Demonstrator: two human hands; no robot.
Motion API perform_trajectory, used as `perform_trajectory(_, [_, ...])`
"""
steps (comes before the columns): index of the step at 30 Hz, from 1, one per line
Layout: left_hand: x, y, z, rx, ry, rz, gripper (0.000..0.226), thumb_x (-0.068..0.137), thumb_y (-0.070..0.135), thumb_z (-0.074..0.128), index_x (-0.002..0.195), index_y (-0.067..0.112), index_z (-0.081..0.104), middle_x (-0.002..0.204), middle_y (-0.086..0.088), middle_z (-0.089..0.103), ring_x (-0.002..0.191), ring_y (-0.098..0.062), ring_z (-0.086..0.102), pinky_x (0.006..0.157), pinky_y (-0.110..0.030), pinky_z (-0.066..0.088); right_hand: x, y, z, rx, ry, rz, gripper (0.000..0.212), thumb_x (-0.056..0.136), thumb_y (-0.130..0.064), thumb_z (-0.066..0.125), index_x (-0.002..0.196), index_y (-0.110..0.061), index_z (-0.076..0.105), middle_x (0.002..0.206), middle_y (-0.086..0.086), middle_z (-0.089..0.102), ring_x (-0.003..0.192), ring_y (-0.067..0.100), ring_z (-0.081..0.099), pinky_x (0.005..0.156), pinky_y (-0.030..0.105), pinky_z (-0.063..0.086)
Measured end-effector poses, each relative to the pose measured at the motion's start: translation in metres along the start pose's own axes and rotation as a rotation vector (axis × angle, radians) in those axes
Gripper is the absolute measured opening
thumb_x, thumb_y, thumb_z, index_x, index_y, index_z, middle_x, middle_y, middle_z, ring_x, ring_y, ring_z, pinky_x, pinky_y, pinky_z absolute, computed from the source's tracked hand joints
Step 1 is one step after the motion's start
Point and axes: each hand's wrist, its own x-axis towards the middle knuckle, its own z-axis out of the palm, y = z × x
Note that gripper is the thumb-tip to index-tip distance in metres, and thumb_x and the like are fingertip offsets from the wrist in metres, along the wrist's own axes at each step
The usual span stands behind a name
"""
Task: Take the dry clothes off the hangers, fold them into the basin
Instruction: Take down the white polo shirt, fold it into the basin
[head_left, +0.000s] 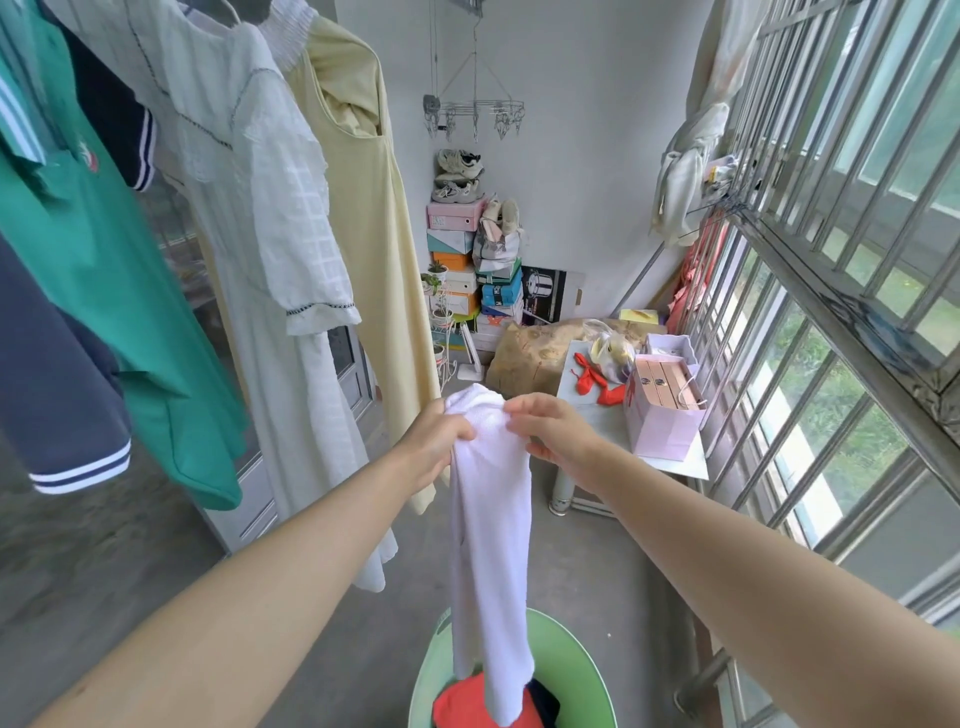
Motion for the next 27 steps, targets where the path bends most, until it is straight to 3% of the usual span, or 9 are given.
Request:
perform_trajectory(5, [-0.004,0.018,0.002,-0.036,-0.007,-0.022,0.046,0.062,-0.006,0.045,0.102,0.010,0.063,0.097,-0.013,0.063,0.091,-0.027,0.059,0.083,-0.037,0.043,-0.011,0.024,-0.018,-0.049,-0.144,0.130,0.049,0.071,-0.010,0.079,0.115,-0.023,0.060,0.109,-0.003,0.068,0.096,0.008,0.061,0.075,0.024,0.040])
perform_trajectory(7, [-0.003,0.025,0.000,-0.022,-0.028,-0.024,0.040,0.070,-0.013,0.043,0.101,0.007,0.060,0.098,-0.015,0.062,0.092,-0.028,0.060,0.085,-0.038,0.046,-0.014,0.032,-0.020,-0.139,-0.228,0.141,0.054,0.067,-0.016,0.082,0.116,-0.024,0.061,0.104,-0.006,0.070,0.085,0.004,0.061,0.070,0.024,0.034])
perform_trajectory(9, [-0.002,0.033,-0.002,-0.010,-0.059,-0.016,0.044,0.077,-0.019,0.037,0.104,0.009,0.059,0.097,-0.013,0.064,0.091,-0.026,0.062,0.082,-0.037,0.049,-0.018,0.037,-0.018,-0.187,-0.283,0.142,0.038,0.074,-0.012,0.078,0.109,-0.019,0.064,0.088,-0.009,0.068,0.066,-0.004,0.059,0.066,0.019,0.038])
perform_trajectory(11, [-0.002,0.042,-0.002,-0.016,-0.090,-0.004,0.047,0.079,-0.021,0.033,0.105,0.008,0.059,0.095,-0.012,0.066,0.088,-0.025,0.064,0.077,-0.035,0.053,-0.020,0.044,-0.013,-0.194,-0.290,0.161,0.040,0.071,-0.017,0.080,0.108,-0.012,0.067,0.100,-0.003,0.071,0.095,0.007,0.068,0.096,0.032,0.048])
perform_trajectory(13, [-0.003,0.049,-0.003,0.010,-0.104,0.003,0.045,0.079,-0.021,0.032,0.107,0.005,0.058,0.094,-0.012,0.065,0.086,-0.024,0.064,0.071,-0.032,0.053,-0.021,0.050,-0.009,-0.165,-0.259,0.168,0.053,0.065,-0.025,0.083,0.111,-0.006,0.067,0.113,0.000,0.069,0.124,0.027,0.052,0.112,0.049,0.030])
perform_trajectory(18, [-0.004,0.054,-0.013,-0.013,-0.109,-0.030,0.060,0.065,-0.011,0.046,0.124,0.001,0.052,0.107,-0.016,0.061,0.097,-0.028,0.062,0.076,-0.034,0.053,-0.027,0.046,-0.005,-0.061,-0.282,0.221,0.023,0.087,-0.016,0.067,0.110,-0.015,0.065,0.119,0.001,0.067,0.108,0.013,0.064,0.091,0.022,0.050])
perform_trajectory(20, [-0.004,0.053,-0.019,-0.041,-0.111,-0.037,0.069,0.059,-0.007,0.047,0.127,0.001,0.052,0.113,-0.018,0.061,0.103,-0.030,0.061,0.080,-0.037,0.053,-0.029,0.046,-0.007,-0.066,-0.299,0.227,0.024,0.089,-0.020,0.064,0.112,-0.016,0.064,0.121,0.000,0.066,0.111,0.014,0.063,0.096,0.025,0.048])
perform_trajectory(23, [-0.008,0.054,-0.023,-0.066,-0.099,-0.027,0.059,0.069,-0.013,0.043,0.127,-0.001,0.051,0.109,-0.017,0.063,0.098,-0.029,0.063,0.075,-0.035,0.056,-0.030,0.043,-0.004,-0.069,-0.302,0.257,0.035,0.089,-0.027,0.064,0.120,-0.013,0.061,0.124,0.004,0.065,0.114,0.019,0.061,0.106,0.035,0.043])
perform_trajectory(27, [-0.001,0.066,-0.025,-0.300,-0.035,0.064,0.038,0.091,-0.010,0.037,0.126,-0.003,0.051,0.098,-0.013,0.068,0.087,-0.022,0.068,0.071,-0.031,0.058,-0.029,0.027,0.001,0.162,-0.291,0.239,0.044,0.077,-0.034,0.063,0.115,-0.012,0.063,0.116,0.006,0.068,0.102,0.020,0.066,0.091,0.032,0.052])
